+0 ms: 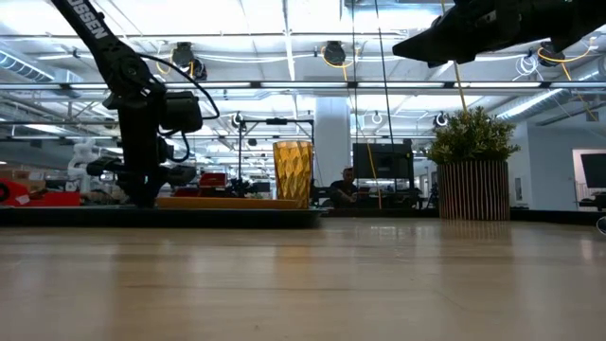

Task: Pick and place plate/cup/fork/spoon on tray
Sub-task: Put the pink fork on the black tray to the left of the orange plate, then put the yellow spoon on the black tray to the left of the pink fork

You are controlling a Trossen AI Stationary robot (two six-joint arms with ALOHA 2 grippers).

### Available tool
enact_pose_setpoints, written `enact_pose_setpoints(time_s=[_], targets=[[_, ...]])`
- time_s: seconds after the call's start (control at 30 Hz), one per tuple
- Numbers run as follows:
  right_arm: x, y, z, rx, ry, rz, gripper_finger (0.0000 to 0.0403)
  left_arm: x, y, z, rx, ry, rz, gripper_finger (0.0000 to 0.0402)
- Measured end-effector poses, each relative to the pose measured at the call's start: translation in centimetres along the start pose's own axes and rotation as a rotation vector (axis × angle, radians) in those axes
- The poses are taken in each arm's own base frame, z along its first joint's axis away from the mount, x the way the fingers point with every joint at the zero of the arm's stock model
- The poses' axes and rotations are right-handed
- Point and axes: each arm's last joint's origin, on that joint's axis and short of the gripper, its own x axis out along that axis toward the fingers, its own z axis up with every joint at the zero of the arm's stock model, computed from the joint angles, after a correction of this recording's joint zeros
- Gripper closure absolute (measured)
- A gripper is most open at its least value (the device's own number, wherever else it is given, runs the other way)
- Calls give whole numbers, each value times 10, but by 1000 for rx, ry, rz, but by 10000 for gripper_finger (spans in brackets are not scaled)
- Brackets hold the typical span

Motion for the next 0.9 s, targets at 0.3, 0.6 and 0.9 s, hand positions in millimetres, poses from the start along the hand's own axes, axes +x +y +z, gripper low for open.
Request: enact_pose_setpoints(time_s=[0.3,0.6,0.9], targets=[[0,0,0,0,-1,0,403,0,-4,2,23,-17,-43,362],[0,0,0,0,-1,0,403,0,-4,2,73,-22,-41,362],[0,0,0,33,-4,-1,403,-24,0,3,93,-69,-86,362]])
